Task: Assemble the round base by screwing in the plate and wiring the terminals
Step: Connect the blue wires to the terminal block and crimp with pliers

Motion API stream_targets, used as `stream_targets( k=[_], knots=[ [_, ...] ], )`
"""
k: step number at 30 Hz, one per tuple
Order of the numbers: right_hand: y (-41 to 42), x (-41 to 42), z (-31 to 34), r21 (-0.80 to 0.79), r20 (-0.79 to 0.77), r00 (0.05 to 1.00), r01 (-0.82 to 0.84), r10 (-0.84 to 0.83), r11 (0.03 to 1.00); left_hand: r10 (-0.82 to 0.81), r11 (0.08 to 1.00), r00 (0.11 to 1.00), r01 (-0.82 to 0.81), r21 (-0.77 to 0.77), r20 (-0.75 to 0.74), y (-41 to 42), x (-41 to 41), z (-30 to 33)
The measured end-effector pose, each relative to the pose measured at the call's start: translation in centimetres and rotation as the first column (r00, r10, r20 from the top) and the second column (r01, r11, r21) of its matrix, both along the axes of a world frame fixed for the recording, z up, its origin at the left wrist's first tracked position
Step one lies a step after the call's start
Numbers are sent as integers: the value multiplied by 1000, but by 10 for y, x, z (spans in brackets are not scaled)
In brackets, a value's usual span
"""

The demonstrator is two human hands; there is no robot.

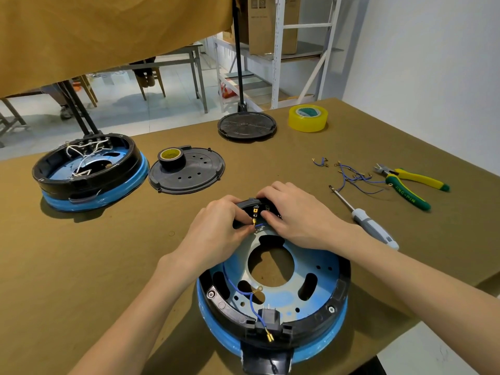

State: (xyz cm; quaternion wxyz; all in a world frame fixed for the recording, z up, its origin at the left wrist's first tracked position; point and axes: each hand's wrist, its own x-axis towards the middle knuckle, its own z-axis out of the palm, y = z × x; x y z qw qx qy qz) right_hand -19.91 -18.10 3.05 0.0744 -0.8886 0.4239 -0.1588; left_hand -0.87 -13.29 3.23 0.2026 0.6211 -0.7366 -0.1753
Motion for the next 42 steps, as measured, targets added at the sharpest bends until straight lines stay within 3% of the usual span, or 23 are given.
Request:
stream_targets(
  k=[16, 25, 31, 36, 42],
  knots=[
    [0, 2, 1, 2, -10, 1000, 7, -7, 1000, -2, 998, 999, 5, -70, 55, -3, 1, -7],
    [2, 2, 7, -8, -55, 998, -22, 22, 1000, 32, 992, 987, -12, -128, 156, -3, 1, -1],
    [-1, 3, 10, 51, -26, 999, -23, 25, 998, -31, 998, 997, 27, -50, -77, -7, 19, 11],
    [-1, 10, 4, -61, -37, 999, 26, -29, 998, 19, 998, 948, -35, -46, -319, -19, 20, -1],
    [-4, 12, -1, -96, -88, 996, -13, 4, 995, -63, 996, 931, 35, -84, -359, -24, 20, -11]
  ],
)
